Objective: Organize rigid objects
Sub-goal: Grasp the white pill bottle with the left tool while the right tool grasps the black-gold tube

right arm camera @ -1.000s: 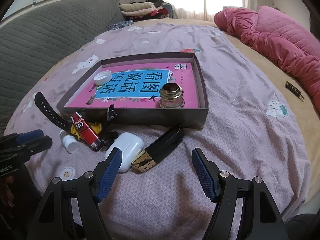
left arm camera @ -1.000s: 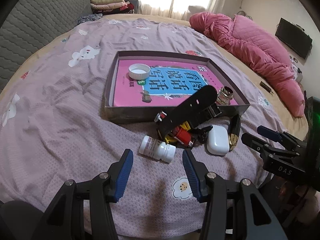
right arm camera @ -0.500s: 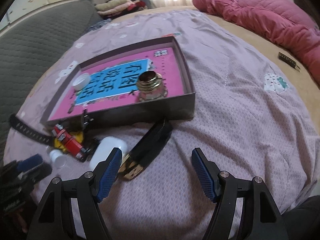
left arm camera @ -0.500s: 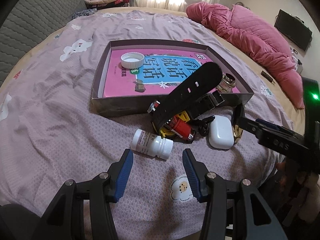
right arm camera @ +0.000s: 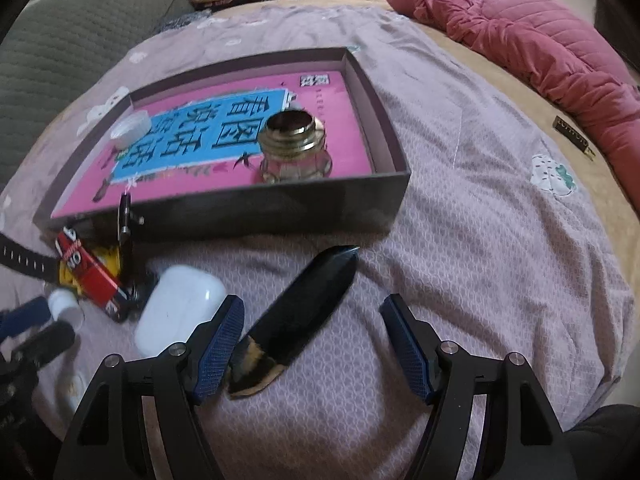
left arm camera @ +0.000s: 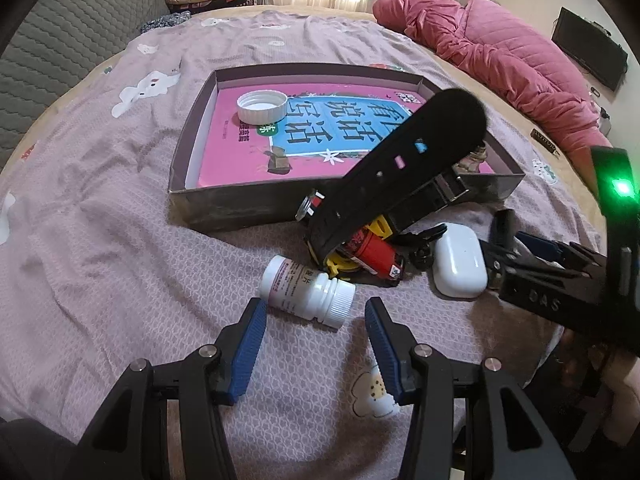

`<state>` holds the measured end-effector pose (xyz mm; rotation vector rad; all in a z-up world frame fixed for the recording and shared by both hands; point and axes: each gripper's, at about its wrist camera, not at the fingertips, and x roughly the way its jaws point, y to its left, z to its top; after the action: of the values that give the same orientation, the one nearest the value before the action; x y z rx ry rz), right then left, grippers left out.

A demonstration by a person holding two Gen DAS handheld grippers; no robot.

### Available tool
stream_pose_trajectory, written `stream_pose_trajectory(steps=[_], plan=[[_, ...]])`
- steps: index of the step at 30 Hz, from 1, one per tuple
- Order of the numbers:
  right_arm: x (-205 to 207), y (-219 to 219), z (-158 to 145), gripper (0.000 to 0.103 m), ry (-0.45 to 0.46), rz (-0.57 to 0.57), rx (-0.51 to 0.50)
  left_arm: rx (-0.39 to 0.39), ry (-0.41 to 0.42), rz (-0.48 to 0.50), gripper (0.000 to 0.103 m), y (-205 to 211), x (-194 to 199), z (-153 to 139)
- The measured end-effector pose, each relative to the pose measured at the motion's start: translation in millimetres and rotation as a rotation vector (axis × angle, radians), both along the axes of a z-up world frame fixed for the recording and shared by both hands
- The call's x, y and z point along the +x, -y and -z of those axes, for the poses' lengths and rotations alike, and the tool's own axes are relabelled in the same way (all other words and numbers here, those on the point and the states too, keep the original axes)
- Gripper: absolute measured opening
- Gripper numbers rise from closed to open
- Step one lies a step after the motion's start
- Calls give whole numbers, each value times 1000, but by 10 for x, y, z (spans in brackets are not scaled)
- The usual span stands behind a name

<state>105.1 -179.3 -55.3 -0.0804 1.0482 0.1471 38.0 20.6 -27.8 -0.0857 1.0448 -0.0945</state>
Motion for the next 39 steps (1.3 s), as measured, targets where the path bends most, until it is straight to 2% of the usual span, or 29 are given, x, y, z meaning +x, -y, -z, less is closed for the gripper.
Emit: stream_pose_trajectory(steps=[4,8,12,25,28,34,39], plan=[[-49,56,-16,66,-6,-7,18,-9,-5,-1,51,-24,12,17],[-38,199,-51,51,-18,17,70,-8,-4,2,51,-36,26,28],[-33,321,-72,45,-30,40,137,5,-4,8,51,-31,52,44],[-70,450,-88,36,-15,-6,184,2,-18,13,51,-37,177,141],[-52,447,-74,36,-18,-5,184,-33,-17,-3,51,-84,200,153],[0,438,-64,36,-24,0,192,-157,-9,-46,51,-255,185,160],[12,454,-67,36,-28,3,203,-180,-7,-51,51,-290,174,136]])
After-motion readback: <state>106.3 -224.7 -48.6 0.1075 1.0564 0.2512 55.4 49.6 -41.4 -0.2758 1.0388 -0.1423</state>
